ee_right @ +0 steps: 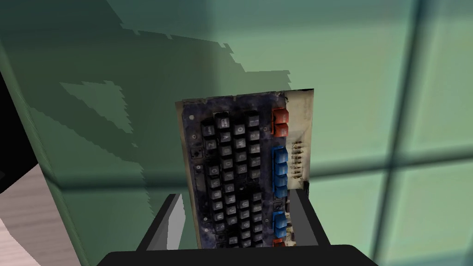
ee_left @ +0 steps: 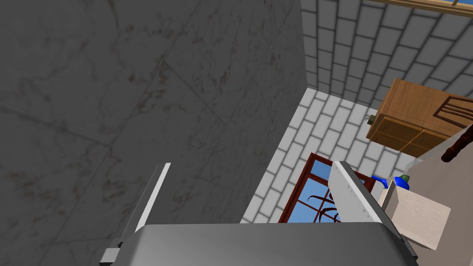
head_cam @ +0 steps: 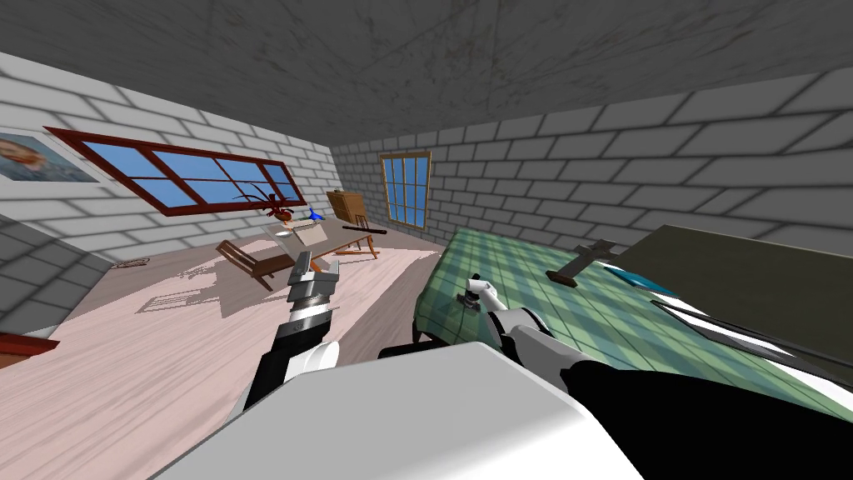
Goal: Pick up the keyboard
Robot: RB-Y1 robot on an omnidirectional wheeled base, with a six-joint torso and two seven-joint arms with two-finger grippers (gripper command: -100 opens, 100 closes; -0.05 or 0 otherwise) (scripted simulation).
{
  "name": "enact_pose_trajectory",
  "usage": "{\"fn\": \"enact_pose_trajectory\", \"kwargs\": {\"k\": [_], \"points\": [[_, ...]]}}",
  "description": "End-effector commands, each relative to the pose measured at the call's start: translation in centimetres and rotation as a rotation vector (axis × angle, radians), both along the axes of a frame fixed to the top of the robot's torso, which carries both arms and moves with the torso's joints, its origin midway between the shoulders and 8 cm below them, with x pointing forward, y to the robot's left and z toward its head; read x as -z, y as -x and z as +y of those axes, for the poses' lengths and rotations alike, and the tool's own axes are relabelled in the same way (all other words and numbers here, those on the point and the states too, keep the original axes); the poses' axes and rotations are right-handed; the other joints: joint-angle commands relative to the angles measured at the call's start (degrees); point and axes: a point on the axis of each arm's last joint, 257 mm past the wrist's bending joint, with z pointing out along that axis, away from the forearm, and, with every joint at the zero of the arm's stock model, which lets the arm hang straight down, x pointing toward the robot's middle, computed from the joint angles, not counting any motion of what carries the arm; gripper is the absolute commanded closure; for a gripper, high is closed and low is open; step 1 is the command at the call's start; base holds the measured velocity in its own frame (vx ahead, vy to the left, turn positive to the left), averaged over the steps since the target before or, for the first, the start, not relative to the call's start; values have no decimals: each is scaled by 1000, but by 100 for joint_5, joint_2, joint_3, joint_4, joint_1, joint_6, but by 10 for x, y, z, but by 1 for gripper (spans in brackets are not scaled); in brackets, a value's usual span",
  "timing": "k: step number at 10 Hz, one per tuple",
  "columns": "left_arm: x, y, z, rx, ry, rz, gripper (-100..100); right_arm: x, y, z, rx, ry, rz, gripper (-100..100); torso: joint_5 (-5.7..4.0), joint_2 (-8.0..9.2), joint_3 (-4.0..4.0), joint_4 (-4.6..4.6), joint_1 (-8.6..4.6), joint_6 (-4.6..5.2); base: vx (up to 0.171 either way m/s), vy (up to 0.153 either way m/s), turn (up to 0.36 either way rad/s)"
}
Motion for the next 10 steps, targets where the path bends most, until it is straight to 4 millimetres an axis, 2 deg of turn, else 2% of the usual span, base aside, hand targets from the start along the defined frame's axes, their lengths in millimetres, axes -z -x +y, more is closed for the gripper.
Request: {"fn": "enact_pose_trajectory", "kwargs": {"k": [1, 4, 5, 6, 9, 10], "points": [[0, 0, 0, 0, 0, 0, 0, 0, 0, 0, 0, 0, 0, 100, 0, 0, 0, 0, 0, 0, 0, 0, 0], [0, 0, 0, 0, 0, 0, 0, 0, 0, 1, 0, -2, 2, 100, -9, -15, -11, -6, -17, -2, 0, 0, 0], [0, 0, 0, 0, 0, 0, 0, 0, 0, 1, 0, -2, 2, 0, -9, -17, -12, -7, -18, -2, 0, 0, 0], [0, 0, 0, 0, 0, 0, 0, -12, -8, -3, 3, -2, 5, 100, -9, -17, -12, -7, -18, -2, 11, -8, -2], [0, 0, 0, 0, 0, 0, 0, -14, -10, -4, 2, -1, 2, 100, -6, -17, -11, -4, -16, -3, 0, 0, 0], [0, 0, 0, 0, 0, 0, 0, -15, -11, -4, 3, -1, 3, 0, -8, -16, -12, -7, -16, -2, 0, 0, 0]]}}
